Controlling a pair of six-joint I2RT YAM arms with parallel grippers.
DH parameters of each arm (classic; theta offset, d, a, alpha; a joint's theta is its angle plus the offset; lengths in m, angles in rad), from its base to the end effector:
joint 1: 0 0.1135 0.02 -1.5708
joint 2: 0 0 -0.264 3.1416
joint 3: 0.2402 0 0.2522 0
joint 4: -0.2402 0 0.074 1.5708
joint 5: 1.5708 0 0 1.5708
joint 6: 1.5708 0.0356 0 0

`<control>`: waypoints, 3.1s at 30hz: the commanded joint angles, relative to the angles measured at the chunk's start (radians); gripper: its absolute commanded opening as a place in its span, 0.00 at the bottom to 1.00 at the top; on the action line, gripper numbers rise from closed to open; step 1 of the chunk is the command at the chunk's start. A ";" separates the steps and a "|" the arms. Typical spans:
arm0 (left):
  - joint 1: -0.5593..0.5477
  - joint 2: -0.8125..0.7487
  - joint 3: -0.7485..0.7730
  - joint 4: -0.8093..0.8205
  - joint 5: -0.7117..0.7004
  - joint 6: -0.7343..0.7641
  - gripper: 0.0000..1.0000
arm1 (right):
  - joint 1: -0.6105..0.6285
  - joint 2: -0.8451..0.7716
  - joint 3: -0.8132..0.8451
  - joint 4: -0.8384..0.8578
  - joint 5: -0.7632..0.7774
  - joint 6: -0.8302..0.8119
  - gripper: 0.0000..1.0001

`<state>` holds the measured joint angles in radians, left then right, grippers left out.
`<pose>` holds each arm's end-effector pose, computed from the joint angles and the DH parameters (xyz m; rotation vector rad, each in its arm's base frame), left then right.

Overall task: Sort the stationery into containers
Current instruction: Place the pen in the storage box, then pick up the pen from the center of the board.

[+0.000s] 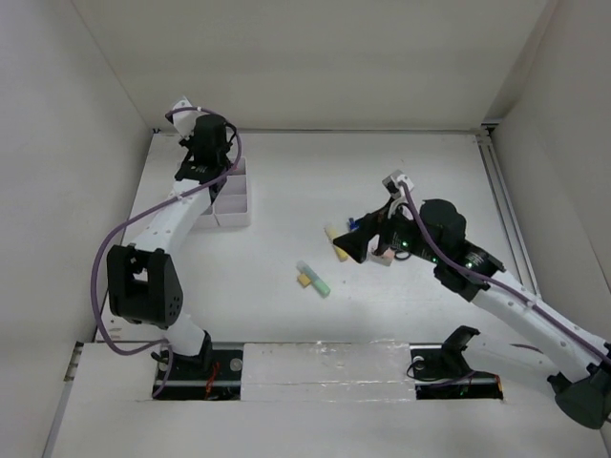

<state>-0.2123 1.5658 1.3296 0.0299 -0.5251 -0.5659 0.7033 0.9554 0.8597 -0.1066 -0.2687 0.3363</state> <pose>0.3688 -0.0612 0.3570 -0.6682 1.6175 -0.1018 0.1642 0.1516 0.3436 -0.5420 1.7948 0.9737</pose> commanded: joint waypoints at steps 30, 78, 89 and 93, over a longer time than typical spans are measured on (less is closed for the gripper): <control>-0.007 0.220 -0.015 0.335 -0.161 -0.022 0.00 | 0.018 -0.199 -0.054 -0.105 -0.009 -0.042 1.00; -0.048 -0.328 -0.021 -0.357 0.263 -0.134 1.00 | 0.015 0.500 0.206 -0.156 0.324 -0.034 0.93; -0.048 -0.527 -0.142 -0.527 0.376 0.081 1.00 | -0.007 0.730 0.225 -0.111 0.241 -0.066 0.86; -0.048 -0.573 -0.162 -0.516 0.353 0.138 1.00 | -0.007 0.784 0.225 -0.091 0.241 -0.057 0.84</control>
<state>-0.2623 1.0382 1.1801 -0.4877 -0.1703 -0.5053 0.7006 1.7275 1.0466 -0.2535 -0.0093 0.2871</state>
